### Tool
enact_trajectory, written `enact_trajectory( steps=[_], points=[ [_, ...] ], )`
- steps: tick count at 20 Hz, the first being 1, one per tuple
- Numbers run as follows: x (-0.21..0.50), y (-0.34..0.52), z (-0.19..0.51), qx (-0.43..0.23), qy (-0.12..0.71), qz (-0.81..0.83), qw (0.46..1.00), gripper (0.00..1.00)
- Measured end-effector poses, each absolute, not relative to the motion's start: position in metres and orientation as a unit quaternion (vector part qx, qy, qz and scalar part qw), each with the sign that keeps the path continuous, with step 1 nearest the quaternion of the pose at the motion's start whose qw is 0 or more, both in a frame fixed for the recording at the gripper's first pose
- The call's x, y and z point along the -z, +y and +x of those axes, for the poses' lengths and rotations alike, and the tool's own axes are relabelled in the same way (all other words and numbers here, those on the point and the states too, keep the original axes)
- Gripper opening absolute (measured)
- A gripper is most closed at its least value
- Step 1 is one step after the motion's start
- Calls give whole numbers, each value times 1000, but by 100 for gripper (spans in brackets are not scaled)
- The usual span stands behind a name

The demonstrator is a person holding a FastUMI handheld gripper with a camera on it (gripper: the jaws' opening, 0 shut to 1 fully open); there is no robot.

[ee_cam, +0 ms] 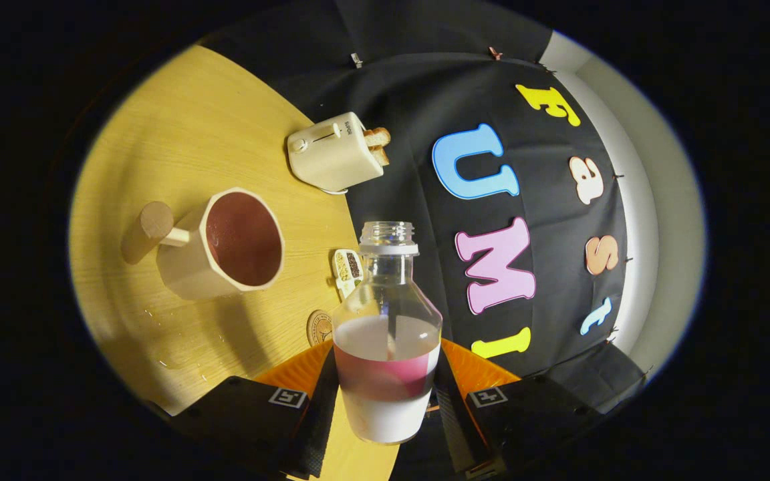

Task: Take the bottle from table, then pour the juice into the cup, finally place the bottle on the coaster

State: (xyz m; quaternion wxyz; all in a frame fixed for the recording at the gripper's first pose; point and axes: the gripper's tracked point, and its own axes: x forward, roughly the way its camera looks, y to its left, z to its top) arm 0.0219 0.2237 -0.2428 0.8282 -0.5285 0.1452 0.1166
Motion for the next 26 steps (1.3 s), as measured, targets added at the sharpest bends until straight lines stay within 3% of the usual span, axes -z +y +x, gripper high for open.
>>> enact_trajectory(
  steps=[13, 26],
  points=[
    [257, 233, 23, -145, 132, -639, 744, 72],
    [261, 235, 29, -161, 118, -689, 696, 72]
  ],
)
